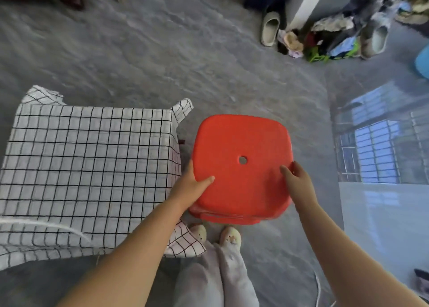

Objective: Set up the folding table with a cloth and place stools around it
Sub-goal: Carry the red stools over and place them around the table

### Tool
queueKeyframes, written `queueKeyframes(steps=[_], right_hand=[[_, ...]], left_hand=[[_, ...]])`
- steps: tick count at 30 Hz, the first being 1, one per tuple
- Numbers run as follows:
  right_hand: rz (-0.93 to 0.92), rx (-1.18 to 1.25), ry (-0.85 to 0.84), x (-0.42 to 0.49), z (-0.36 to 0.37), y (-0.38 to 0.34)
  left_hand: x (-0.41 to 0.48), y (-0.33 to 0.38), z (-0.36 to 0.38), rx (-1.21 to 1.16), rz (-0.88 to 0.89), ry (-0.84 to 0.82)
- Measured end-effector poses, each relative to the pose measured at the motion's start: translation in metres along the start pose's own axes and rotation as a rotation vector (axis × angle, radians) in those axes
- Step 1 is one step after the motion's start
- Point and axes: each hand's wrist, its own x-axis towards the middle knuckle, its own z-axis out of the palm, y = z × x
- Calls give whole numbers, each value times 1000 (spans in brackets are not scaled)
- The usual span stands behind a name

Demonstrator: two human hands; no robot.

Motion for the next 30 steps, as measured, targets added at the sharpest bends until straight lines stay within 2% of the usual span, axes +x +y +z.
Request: queueKeyframes(steps=[6,11,16,19,22,24,30], right_hand=[[-6,3,-58,54,54,38],[26,23,-88,71,77,62],[24,-51,-56,89,78,66],[61,-104,-89,89,75,59],[51,-208,-56,70,64,44],[-68,-252,-12,50,53,25],[-450,-288,-33,-41,23,-87]], left_hand=[[61,-51,15,-38,-80,-12],[79,-82,32,-60,-140,-82],[89,-83,46,-14,-101,-85],[92,-75,48,-7,-145,-141],[76,-64,46,123,-129,-191],[59,-52,38,201,-69,-108],[-32,24,-38,265,127,333]])
